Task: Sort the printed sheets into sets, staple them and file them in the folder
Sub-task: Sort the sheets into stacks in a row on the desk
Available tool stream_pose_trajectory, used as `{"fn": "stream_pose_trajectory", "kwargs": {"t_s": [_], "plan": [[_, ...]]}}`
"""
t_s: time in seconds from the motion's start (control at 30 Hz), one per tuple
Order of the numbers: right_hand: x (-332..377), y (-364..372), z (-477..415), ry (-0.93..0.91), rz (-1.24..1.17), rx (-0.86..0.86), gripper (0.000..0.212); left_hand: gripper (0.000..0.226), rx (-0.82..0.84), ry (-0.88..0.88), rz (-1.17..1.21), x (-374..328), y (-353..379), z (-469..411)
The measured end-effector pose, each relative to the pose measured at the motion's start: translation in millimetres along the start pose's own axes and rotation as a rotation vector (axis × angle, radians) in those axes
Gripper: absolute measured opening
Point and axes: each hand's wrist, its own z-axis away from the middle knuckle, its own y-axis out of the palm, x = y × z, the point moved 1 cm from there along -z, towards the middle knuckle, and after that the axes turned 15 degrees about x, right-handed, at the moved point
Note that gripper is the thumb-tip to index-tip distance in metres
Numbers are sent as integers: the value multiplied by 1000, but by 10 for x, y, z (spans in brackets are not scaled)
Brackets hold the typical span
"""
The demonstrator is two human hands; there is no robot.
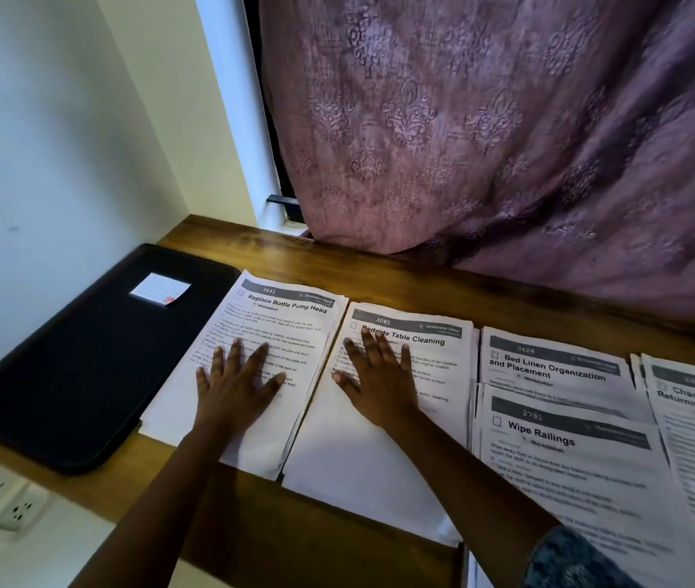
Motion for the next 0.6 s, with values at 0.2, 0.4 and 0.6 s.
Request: {"fn": "stream_pose_trajectory", "kwargs": {"t_s": [0.2,0.4,0.6], "plan": [[33,-174,215,14,-38,-121,76,95,-146,49,100,-191,-189,122],[-427,-275,981,112,-212,-220,56,67,-277,349,95,-1359,-140,436],[-1402,-63,1893,310,-207,-340,42,39,-220,683,118,-2630,531,967]]}}
